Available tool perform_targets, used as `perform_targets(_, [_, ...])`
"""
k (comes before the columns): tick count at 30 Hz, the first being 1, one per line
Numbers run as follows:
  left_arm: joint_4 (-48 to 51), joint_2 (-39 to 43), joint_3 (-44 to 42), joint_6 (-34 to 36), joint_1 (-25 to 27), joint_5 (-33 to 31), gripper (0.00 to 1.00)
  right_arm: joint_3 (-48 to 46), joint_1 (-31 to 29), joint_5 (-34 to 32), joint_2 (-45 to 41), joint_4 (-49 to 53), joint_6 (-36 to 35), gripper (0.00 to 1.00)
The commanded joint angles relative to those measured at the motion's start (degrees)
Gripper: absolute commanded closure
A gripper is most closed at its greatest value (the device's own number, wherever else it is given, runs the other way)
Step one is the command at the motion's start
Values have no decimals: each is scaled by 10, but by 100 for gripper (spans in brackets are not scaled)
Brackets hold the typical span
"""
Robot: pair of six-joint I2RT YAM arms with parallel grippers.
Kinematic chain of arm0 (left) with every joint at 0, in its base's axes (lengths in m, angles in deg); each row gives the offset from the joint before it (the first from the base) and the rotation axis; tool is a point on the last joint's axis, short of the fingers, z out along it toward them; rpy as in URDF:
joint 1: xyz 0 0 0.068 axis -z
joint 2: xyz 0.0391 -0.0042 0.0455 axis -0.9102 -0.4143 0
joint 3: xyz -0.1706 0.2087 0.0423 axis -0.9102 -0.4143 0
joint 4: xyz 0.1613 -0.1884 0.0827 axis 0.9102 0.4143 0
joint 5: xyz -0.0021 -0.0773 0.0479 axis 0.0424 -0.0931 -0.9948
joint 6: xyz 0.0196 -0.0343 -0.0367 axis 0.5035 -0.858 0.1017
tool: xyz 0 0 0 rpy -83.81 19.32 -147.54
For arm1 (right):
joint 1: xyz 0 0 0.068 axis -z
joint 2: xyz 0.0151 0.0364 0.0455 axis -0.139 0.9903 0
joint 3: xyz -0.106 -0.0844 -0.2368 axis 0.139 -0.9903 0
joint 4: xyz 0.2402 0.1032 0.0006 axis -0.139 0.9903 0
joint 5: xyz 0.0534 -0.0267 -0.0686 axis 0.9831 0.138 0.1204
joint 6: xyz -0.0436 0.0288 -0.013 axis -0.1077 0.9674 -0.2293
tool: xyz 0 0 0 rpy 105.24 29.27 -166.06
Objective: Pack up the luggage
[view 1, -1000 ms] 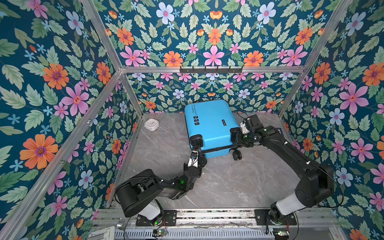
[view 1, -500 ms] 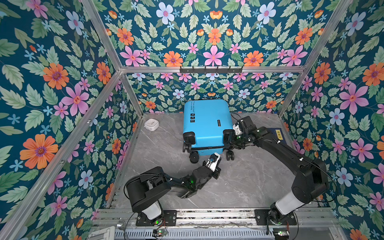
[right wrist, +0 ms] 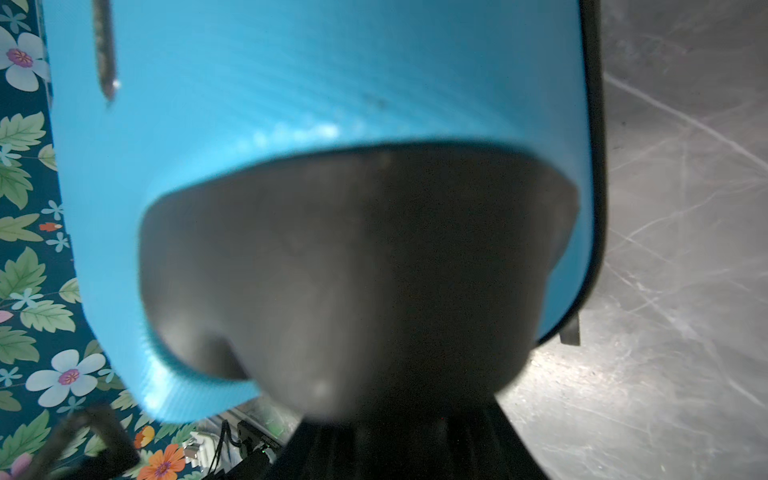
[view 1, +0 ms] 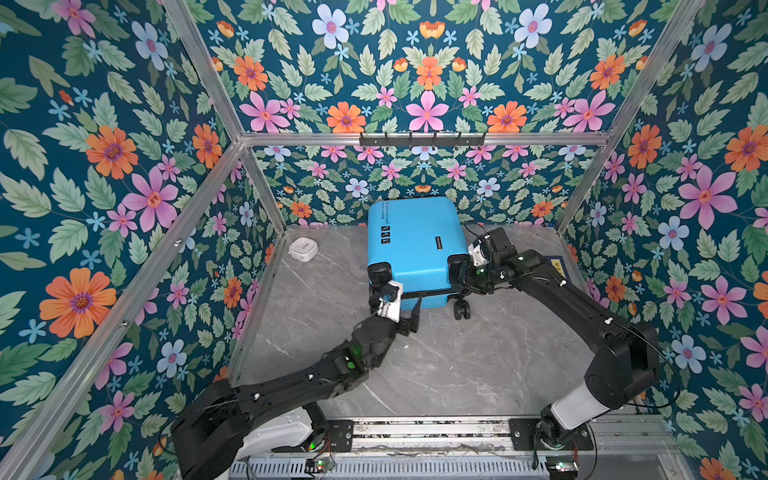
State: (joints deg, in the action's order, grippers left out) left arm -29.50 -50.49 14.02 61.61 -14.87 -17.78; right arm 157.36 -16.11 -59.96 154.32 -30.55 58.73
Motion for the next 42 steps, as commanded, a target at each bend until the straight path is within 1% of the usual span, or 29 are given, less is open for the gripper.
perform_targets(1, [163,45,13,-76,-108,118,0,5,14,-19,-10,11,-16,100])
perform_targets(2, [189,50,25,-82,-145,149,0,3,19,-17,-12,12,-19,100])
perform_targets(3, [218,47,42,-82,-169,168,0,2,25,-12,-13,11,-21,100])
perform_targets(5, [268,28,80,-75,-194,195,0,-3,36,-5,-16,9,-26,100])
perform_targets(8, [325,-21,137,-67,-210,244,1,0,48,2,-14,13,-40,100])
perform_targets(10, [355,-51,167,-74,-214,273,3,1,53,1,-13,16,-48,100])
perform_targets(12, [375,-72,189,-94,-219,292,4,0,55,1,-13,18,-57,100])
perform_targets(16, [397,-93,221,-136,-228,321,5,1,56,1,-10,17,-69,94])
perform_targets(18, [432,-109,250,-156,-229,333,6,1,55,4,-9,15,-74,87])
perform_targets(19, [449,-116,262,-165,-229,335,6,1,56,5,-9,14,-75,81])
perform_targets(21, [492,-128,283,-184,-230,344,7,-1,56,5,-11,11,-79,63])
perform_targets(23, [508,-130,286,-197,-229,357,8,-6,56,1,-17,8,-83,49])
perform_targets(24, [510,-130,283,-204,-229,365,8,-9,56,-1,-21,6,-86,44])
perform_targets(27, [513,-134,275,-213,-228,390,11,-22,56,-13,-37,2,-93,35])
perform_targets(31, [526,-146,279,-214,-226,389,13,-41,55,-39,-69,5,-99,27])
perform_targets(33, [528,-156,286,-214,-223,401,15,-56,55,-55,-93,8,-101,24])
perform_targets(36, [528,-172,302,-217,-209,400,15,-77,40,-89,-131,12,-103,22])
perform_targets(39, [529,-191,324,-218,-192,395,15,-95,4,-130,-163,17,-105,22])
perform_targets(42, [529,-214,342,-217,-178,391,16,-126,-14,-133,-180,5,-97,22])
